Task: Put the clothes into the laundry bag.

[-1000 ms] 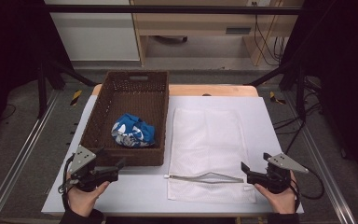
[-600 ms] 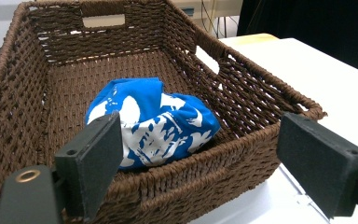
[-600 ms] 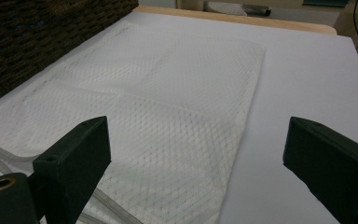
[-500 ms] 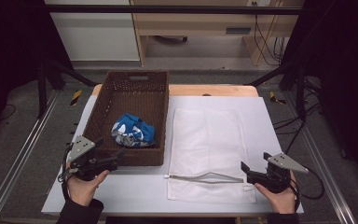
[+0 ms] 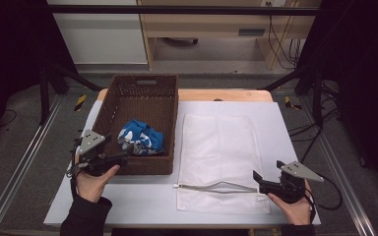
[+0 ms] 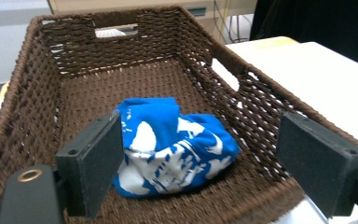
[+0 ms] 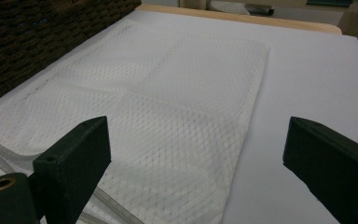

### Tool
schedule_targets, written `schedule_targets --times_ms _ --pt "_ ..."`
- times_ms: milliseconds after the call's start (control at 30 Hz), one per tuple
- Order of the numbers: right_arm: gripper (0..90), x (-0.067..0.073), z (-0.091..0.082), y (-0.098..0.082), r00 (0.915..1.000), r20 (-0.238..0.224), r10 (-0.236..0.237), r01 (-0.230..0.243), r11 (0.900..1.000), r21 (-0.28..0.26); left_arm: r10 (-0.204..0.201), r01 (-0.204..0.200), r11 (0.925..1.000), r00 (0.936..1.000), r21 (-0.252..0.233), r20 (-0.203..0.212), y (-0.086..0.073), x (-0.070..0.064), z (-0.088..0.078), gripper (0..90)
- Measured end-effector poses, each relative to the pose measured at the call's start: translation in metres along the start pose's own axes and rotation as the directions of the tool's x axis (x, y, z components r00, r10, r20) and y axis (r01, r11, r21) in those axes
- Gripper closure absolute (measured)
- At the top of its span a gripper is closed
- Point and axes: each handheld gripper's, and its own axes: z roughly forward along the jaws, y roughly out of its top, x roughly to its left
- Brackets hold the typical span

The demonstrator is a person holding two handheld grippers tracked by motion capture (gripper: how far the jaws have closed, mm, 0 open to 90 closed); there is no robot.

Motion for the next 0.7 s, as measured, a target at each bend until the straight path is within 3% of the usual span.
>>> schedule_targets --times_ms 400,700 --pt "7.6 0.0 0.001 -0.001 1.0 -0.001 0.001 -0.001 1.0 -0.001 -0.008 0.009 0.9992 0.9993 0.039 -0.035 0.008 0.016 0.026 15.8" --pt "7.6 -0.001 0.002 -0.001 1.0 -0.004 0.003 -0.003 1.0 0.005 -0.014 0.017 0.9984 0.9984 0.054 -0.054 0.016 0.02 0.038 16.3"
